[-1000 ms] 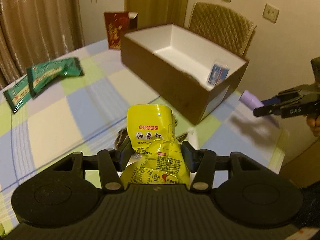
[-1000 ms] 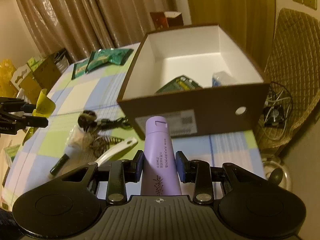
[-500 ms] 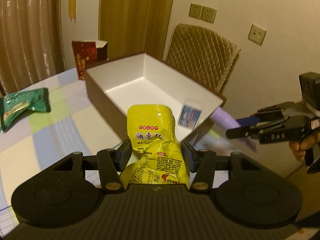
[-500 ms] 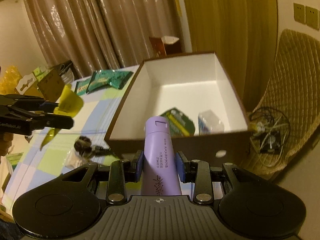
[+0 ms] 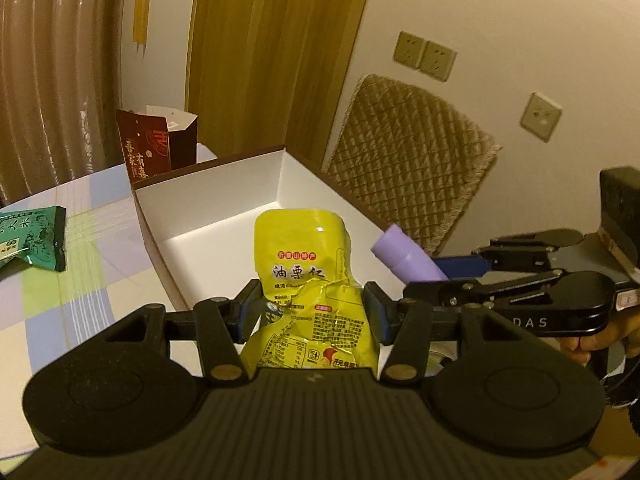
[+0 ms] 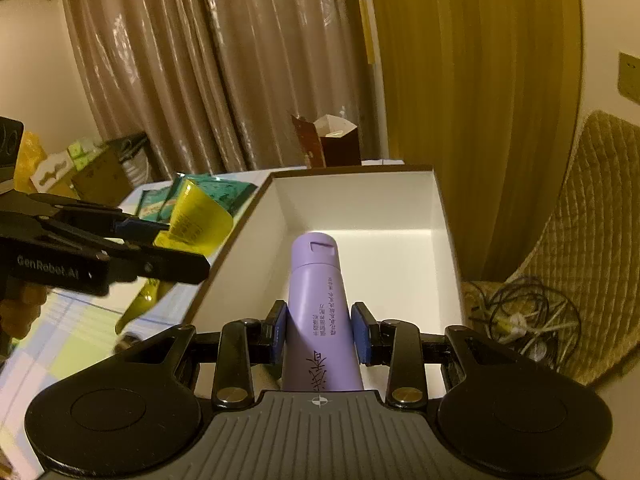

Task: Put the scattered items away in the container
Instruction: 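Carry the yellow packet and purple tube over the cardboard box with both grippers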

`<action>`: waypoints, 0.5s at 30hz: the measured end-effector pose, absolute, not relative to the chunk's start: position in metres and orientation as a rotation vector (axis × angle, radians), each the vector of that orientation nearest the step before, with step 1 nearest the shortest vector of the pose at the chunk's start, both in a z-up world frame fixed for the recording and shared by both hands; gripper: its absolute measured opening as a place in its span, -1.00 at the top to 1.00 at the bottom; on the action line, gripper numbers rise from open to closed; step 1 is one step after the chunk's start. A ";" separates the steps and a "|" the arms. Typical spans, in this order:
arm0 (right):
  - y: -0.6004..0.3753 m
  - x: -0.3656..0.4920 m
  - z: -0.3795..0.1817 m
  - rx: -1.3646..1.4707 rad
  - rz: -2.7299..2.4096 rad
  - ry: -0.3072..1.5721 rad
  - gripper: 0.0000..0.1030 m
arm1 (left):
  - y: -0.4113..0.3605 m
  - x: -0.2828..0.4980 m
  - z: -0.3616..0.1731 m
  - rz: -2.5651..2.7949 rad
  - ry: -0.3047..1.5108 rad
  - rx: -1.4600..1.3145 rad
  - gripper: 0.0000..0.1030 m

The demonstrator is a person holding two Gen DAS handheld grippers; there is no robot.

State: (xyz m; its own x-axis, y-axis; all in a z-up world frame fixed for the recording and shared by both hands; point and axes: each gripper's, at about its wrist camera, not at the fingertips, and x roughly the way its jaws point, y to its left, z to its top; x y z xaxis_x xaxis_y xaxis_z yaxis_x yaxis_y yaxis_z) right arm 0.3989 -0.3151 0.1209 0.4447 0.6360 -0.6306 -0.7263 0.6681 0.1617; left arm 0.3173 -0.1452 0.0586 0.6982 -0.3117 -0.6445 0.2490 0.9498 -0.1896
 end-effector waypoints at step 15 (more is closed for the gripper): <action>-0.249 0.491 0.073 -0.353 0.827 0.811 0.38 | -0.143 0.442 0.007 -0.179 0.925 -0.081 0.03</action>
State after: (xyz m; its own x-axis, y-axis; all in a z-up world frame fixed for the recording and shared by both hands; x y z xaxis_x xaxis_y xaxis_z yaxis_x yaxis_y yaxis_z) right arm 0.4912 -0.2493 0.0729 0.4071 0.5131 -0.7557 -0.7657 0.6428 0.0239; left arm 0.4425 -0.1433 0.0074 0.5880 -0.1885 -0.7865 0.1191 0.9820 -0.1463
